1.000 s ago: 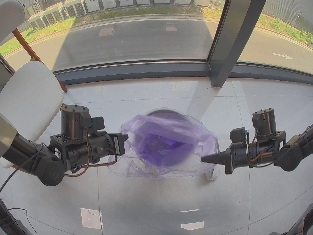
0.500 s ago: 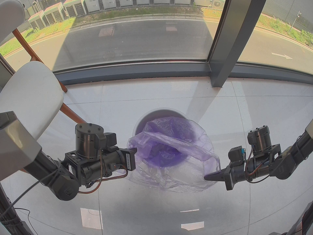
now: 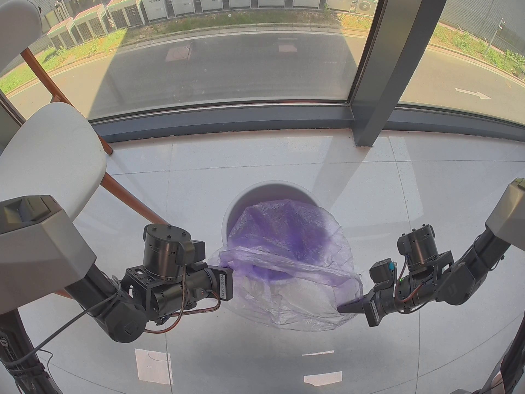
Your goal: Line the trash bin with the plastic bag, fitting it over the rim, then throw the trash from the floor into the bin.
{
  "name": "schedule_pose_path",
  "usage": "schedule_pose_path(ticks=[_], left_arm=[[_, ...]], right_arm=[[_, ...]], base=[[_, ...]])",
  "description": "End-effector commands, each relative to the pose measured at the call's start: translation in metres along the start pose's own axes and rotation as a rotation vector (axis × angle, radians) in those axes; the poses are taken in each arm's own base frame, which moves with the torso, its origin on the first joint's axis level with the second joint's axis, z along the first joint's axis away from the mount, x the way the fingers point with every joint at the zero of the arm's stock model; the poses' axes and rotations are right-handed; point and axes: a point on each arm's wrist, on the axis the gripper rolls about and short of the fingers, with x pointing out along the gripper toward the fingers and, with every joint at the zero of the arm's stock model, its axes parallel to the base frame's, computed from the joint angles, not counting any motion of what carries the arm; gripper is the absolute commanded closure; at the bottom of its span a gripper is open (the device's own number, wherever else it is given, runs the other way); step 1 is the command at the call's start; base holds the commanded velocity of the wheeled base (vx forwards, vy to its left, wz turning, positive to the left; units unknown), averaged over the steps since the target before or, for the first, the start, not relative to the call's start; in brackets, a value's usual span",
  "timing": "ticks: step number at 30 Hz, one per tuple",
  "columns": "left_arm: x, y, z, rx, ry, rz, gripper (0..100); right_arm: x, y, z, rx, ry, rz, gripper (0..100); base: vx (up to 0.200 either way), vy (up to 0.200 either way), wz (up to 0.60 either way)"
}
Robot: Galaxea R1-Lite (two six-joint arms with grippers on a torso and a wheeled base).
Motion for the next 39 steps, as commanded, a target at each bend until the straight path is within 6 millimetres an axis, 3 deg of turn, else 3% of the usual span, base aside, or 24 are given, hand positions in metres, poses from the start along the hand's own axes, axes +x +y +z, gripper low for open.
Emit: schedule_pose_path(ticks=[1,8,20,28,35,36,39], left_arm=[[0.004,0.004,-0.007,-0.003,0.021,0.021,100],[0.006,0.003,-0.003,-0.005,-0.016,0.015,100],[0.005,0.016,0.000,-0.022,-0.025,0.049,100],[0.007,0.014,0.014,-0.025,-0.102,0.027,100],[0.012,0.015,0.035,-0.031,-0.176,0.018,100],[0.014,0.015,0.042,-0.034,-0.198,0.018,100],[0.016,0.020,0.054,-0.039,-0.237,0.026,100]], right_arm=[[0.016,-0.015,-0.004,0.029,0.033,-0.032,100],[0.033,-0.039,0.017,0.028,-0.006,-0.132,100],[0.025,-0.081,0.044,0.049,-0.105,-0.297,100],[0.019,-0.088,0.072,-0.001,-0.211,-0.321,100],[0.012,-0.090,0.096,-0.019,-0.385,-0.330,100],[0.008,-0.091,0.108,-0.040,-0.474,-0.333,100],[0.008,-0.096,0.118,-0.058,-0.570,-0.335,100]], base=[[0.000,0.000,0.00],[0.000,0.000,0.00],[0.000,0.000,0.00],[0.000,0.000,0.00],[0.000,0.000,0.00],[0.000,0.000,0.00],[0.000,0.000,0.00]])
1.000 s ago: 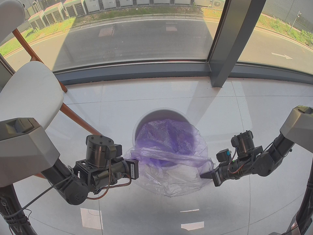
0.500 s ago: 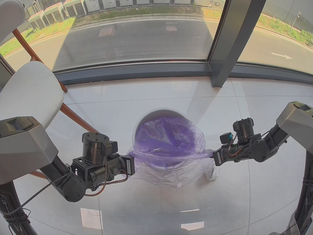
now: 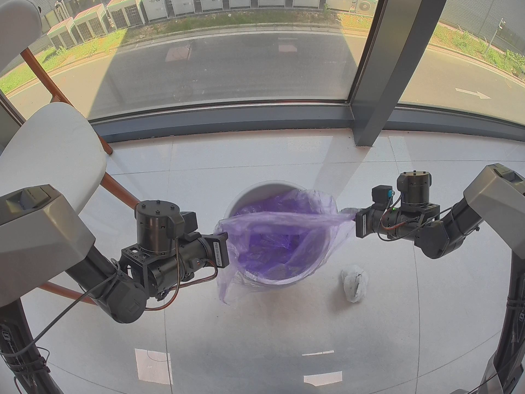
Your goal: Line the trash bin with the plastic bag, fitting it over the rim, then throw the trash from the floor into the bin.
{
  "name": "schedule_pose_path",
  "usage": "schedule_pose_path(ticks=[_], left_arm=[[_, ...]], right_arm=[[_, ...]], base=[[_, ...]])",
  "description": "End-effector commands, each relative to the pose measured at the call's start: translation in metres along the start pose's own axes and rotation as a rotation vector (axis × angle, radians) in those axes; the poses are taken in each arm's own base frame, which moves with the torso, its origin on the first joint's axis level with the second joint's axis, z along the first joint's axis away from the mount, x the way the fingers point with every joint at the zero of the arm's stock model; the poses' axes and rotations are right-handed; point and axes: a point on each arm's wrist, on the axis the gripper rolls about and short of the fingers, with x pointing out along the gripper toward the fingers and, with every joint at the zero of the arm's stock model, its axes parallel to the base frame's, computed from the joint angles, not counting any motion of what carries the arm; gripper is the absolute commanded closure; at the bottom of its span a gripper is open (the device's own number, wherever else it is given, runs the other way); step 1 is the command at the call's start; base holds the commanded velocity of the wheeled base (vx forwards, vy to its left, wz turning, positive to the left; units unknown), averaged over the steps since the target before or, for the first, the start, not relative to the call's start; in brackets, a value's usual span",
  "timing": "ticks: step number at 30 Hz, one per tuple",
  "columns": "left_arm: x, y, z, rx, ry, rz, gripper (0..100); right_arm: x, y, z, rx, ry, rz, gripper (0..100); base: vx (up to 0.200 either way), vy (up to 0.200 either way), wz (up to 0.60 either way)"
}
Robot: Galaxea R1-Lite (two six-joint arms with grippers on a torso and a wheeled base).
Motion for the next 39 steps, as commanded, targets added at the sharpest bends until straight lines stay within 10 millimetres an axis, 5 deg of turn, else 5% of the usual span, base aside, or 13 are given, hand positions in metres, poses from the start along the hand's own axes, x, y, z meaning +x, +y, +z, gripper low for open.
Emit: schedule_pose_path(ticks=[1,9,19,30,31,39], left_arm=[[0.007,0.007,0.021,-0.010,-0.073,0.012,100],[0.009,0.016,0.030,-0.020,-0.108,0.033,100],[0.009,0.042,0.033,-0.040,-0.117,0.105,100],[0.008,0.048,0.032,-0.047,-0.115,0.119,100],[0.008,0.047,0.032,-0.047,-0.115,0.118,100],[0.008,0.044,0.029,-0.044,-0.106,0.108,100]], right_arm=[[0.008,-0.005,0.016,0.009,-0.135,-0.001,100],[0.009,-0.004,0.024,0.086,-0.225,0.015,100],[0.031,-0.003,0.006,0.082,-0.270,0.055,100],[0.041,0.014,0.039,0.085,-0.375,0.137,100],[0.040,0.015,0.043,0.083,-0.386,0.140,0],[0.011,0.028,0.081,0.166,-0.502,0.198,0]], base=[[0.000,0.000,0.00],[0.000,0.000,0.00],[0.000,0.000,0.00],[0.000,0.000,0.00],[0.000,0.000,0.00],[0.000,0.000,0.00]])
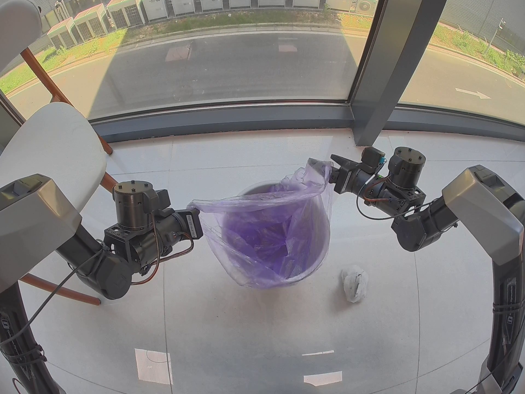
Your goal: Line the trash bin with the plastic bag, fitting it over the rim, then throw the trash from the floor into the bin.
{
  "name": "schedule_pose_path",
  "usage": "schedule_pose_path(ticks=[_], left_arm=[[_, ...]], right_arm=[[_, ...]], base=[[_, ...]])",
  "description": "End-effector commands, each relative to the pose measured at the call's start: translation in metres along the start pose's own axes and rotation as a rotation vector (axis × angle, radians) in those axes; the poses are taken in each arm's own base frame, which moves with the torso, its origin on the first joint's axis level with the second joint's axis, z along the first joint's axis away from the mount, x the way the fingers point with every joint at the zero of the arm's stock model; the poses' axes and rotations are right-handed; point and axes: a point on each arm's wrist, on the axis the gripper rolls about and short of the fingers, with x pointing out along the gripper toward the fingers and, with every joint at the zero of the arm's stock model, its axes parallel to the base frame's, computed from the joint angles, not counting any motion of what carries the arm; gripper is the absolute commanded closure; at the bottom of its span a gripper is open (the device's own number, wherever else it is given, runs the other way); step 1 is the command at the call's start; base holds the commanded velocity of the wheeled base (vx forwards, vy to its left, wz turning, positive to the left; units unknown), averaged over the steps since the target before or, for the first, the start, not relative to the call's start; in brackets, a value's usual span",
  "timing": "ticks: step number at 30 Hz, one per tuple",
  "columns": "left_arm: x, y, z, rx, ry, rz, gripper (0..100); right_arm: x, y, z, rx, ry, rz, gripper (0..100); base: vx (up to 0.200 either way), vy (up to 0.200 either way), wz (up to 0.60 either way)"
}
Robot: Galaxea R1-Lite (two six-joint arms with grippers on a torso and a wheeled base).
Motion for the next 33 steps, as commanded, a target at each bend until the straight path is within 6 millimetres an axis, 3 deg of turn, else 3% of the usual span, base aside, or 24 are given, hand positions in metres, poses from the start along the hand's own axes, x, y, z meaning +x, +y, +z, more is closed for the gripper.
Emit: schedule_pose_path(ticks=[1,3,10,19,26,29,33], left_arm=[[0.000,-0.003,-0.002,0.002,0.006,-0.007,100],[-0.001,-0.003,-0.003,0.003,0.009,-0.007,100],[-0.001,-0.003,-0.005,0.003,0.016,-0.005,100],[-0.002,-0.007,-0.007,0.007,0.022,-0.014,100],[-0.007,-0.007,-0.019,0.014,0.067,-0.005,100],[-0.008,-0.007,-0.020,0.016,0.071,-0.001,100],[-0.010,-0.022,-0.025,0.025,0.085,-0.043,100]], right_arm=[[-0.014,0.022,0.034,0.075,-0.050,0.030,0],[-0.031,0.032,0.044,0.146,0.011,0.030,0],[-0.077,0.038,0.026,0.284,0.304,-0.104,0],[-0.073,0.027,-0.003,0.264,0.301,-0.203,0],[-0.089,0.025,-0.021,0.287,0.356,-0.242,0],[-0.090,0.013,-0.026,0.286,0.350,-0.307,0],[-0.082,0.006,-0.033,0.273,0.320,-0.339,0]], base=[[0.000,0.000,0.00],[0.000,0.000,0.00],[0.000,0.000,0.00],[0.000,0.000,0.00],[0.000,0.000,0.00],[0.000,0.000,0.00],[0.000,0.000,0.00]])
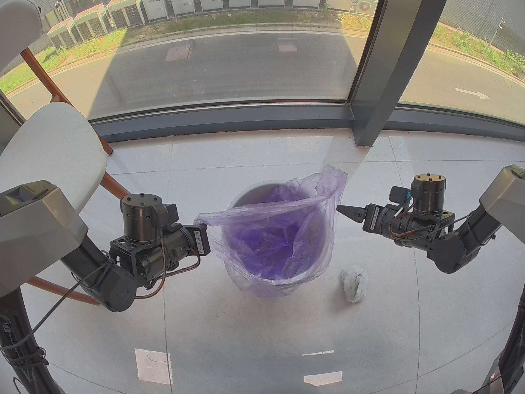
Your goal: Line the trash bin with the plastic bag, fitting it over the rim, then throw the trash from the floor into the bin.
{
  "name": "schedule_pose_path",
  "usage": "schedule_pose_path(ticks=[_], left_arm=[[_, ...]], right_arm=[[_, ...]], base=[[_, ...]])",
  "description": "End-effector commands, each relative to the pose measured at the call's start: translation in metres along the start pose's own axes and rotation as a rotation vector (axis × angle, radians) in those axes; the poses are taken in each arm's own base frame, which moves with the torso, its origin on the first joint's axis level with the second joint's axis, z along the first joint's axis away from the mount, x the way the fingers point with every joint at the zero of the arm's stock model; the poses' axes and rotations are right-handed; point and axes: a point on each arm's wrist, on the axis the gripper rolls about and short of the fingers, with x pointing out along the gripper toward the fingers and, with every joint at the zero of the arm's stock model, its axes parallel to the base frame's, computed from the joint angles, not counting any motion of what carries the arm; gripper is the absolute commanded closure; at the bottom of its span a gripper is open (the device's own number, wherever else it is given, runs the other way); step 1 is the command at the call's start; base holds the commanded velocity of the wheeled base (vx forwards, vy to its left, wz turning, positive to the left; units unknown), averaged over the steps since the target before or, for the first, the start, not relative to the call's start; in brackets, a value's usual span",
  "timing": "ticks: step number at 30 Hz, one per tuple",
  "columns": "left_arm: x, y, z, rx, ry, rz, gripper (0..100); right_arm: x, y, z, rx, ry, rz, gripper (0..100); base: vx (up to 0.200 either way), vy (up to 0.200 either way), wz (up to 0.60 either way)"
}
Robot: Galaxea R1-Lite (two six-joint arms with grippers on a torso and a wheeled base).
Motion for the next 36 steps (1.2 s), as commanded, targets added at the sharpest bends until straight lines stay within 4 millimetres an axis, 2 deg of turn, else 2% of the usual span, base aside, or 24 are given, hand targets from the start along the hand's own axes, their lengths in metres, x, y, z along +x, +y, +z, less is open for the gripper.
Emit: schedule_pose_path(ticks=[1,6,7,9,15,18,22,32,33,36], left_arm=[[-0.002,-0.012,-0.005,0.012,0.015,-0.034,100],[-0.002,-0.005,-0.009,0.078,0.032,-0.010,100],[-0.001,0.011,-0.016,0.146,0.062,0.031,100],[-0.002,0.018,-0.021,0.188,0.086,0.043,100],[-0.003,0.020,-0.027,0.273,0.112,0.038,100],[-0.002,0.031,-0.033,0.336,0.146,0.025,100],[-0.004,0.034,-0.038,0.406,0.168,0.000,100],[-0.006,0.037,-0.046,0.426,0.202,-0.003,100],[-0.007,0.038,-0.047,0.426,0.205,-0.002,0],[-0.008,0.037,-0.047,0.423,0.205,-0.008,0]], right_arm=[[0.011,-0.007,-0.005,0.001,-0.019,-0.017,0],[0.012,0.001,-0.007,-0.014,-0.041,0.013,0],[0.009,0.002,-0.008,-0.015,-0.038,0.014,0],[0.007,0.002,-0.011,-0.014,-0.029,0.011,0],[-0.002,0.005,-0.010,-0.014,-0.028,0.013,0],[-0.009,0.008,-0.008,-0.014,-0.032,0.018,0],[-0.014,0.014,-0.009,-0.016,-0.029,0.030,0],[-0.017,0.016,-0.010,-0.034,-0.078,0.056,0],[-0.018,0.017,-0.011,-0.034,-0.074,0.056,0],[-0.021,0.017,-0.014,-0.031,-0.067,0.054,0]], base=[[0.000,0.000,0.00],[0.000,0.000,0.00],[0.000,0.000,0.00],[0.000,0.000,0.00],[0.000,0.000,0.00],[0.000,0.000,0.00],[0.000,0.000,0.00],[0.000,0.000,0.00],[0.000,0.000,0.00],[0.000,0.000,0.00]])
